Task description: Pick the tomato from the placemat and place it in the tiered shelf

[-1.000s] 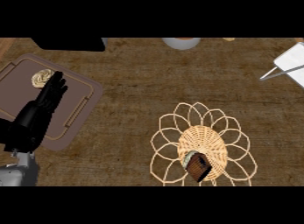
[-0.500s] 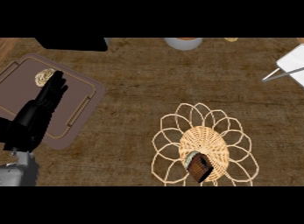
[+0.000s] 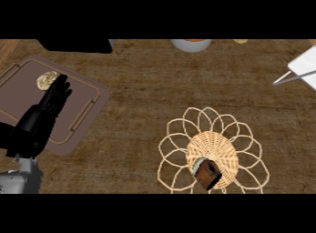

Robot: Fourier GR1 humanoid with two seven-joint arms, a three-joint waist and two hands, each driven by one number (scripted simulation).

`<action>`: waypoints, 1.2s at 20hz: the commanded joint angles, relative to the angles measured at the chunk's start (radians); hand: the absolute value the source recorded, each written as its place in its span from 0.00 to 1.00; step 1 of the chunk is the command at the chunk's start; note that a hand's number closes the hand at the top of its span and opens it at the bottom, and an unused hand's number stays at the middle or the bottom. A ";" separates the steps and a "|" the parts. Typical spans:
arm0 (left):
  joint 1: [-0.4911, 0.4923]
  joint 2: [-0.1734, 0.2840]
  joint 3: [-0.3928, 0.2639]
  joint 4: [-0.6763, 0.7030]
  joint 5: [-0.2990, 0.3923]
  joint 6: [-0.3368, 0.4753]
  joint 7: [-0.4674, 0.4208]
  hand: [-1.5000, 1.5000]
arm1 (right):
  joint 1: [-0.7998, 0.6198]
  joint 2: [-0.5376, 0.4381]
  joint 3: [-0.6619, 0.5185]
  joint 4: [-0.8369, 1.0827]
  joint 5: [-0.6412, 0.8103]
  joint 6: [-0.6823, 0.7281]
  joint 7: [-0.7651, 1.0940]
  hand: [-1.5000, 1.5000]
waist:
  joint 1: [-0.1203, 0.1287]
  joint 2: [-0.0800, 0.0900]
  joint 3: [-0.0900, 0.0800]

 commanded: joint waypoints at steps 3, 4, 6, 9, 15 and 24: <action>-0.006 0.009 0.015 -0.010 0.014 -0.006 0.026 0.50 | 0.019 0.018 -0.044 0.083 -0.066 0.102 -0.086 1.00 | -0.005 -0.003 0.000; -0.021 -0.003 -0.008 -0.004 0.001 -0.005 0.021 0.50 | 0.030 -0.024 -0.057 0.089 -0.078 0.104 -0.122 1.00 | -0.004 0.002 0.001; 0.023 0.013 0.022 -0.030 0.012 -0.006 0.017 0.50 | 0.056 0.025 -0.049 0.093 -0.079 0.128 -0.071 1.00 | -0.007 -0.005 0.000; 0.012 0.012 0.032 -0.016 0.033 -0.020 0.018 0.50 | 0.067 -0.012 -0.063 0.060 -0.105 0.110 -0.074 1.00 | -0.010 -0.004 0.000; 0.017 0.006 0.016 0.012 0.001 -0.016 -0.015 0.50 | 0.156 -0.011 -0.022 -0.011 -0.049 -0.041 0.160 1.00 | -0.022 -0.002 0.000; 0.037 -0.025 -0.013 -0.030 -0.024 0.018 0.030 0.50 | 0.097 -0.104 0.056 0.144 0.042 0.491 0.138 0.00 | -0.038 -0.015 -0.001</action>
